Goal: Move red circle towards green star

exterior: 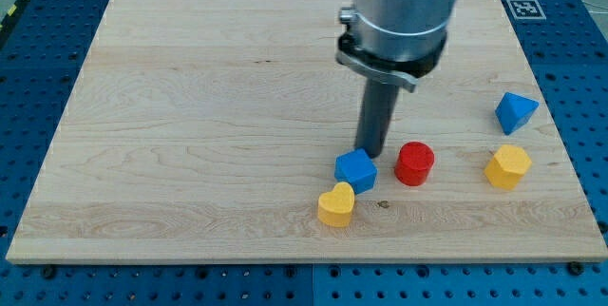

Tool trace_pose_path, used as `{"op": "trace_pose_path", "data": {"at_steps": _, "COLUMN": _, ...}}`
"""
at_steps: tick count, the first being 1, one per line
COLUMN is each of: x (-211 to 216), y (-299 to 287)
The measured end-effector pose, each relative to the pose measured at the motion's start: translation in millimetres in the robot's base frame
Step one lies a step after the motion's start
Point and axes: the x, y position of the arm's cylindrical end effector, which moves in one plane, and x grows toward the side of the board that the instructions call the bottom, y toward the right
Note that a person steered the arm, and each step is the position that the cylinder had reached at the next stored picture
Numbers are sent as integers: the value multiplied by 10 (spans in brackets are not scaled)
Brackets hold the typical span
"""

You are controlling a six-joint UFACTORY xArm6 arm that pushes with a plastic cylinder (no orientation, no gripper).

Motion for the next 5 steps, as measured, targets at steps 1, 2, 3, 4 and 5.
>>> {"op": "trace_pose_path", "data": {"at_steps": 1, "x": -148, "y": 359}}
{"op": "trace_pose_path", "data": {"at_steps": 2, "x": -108, "y": 953}}
{"op": "trace_pose_path", "data": {"at_steps": 3, "x": 198, "y": 1309}}
{"op": "trace_pose_path", "data": {"at_steps": 4, "x": 701, "y": 1307}}
{"op": "trace_pose_path", "data": {"at_steps": 5, "x": 829, "y": 1060}}
